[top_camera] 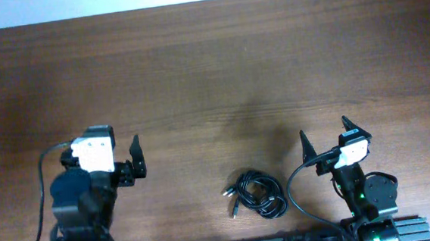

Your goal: Untangle cables

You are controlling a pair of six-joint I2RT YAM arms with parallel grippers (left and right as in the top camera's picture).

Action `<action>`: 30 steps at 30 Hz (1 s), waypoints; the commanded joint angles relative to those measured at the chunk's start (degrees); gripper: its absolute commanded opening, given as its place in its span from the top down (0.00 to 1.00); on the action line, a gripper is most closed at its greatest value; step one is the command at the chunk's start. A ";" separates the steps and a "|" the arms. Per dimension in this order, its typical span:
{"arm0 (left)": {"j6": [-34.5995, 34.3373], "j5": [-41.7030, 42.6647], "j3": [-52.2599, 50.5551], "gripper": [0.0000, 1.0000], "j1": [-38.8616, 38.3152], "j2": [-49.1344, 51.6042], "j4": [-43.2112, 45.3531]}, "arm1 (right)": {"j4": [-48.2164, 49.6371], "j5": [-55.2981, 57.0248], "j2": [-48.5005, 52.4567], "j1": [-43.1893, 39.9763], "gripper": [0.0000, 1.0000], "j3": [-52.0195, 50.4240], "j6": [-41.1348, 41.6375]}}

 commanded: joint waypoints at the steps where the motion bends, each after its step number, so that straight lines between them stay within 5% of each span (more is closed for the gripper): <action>1: 0.55 1.66 3.56 0.01 0.31 4.17 -0.61 | -0.37 0.31 -0.15 0.20 0.01 -0.28 0.09; 30: 6.54 11.58 4.44 0.01 -0.35 6.47 -1.60 | -0.37 0.31 -0.15 0.20 0.01 -0.28 0.09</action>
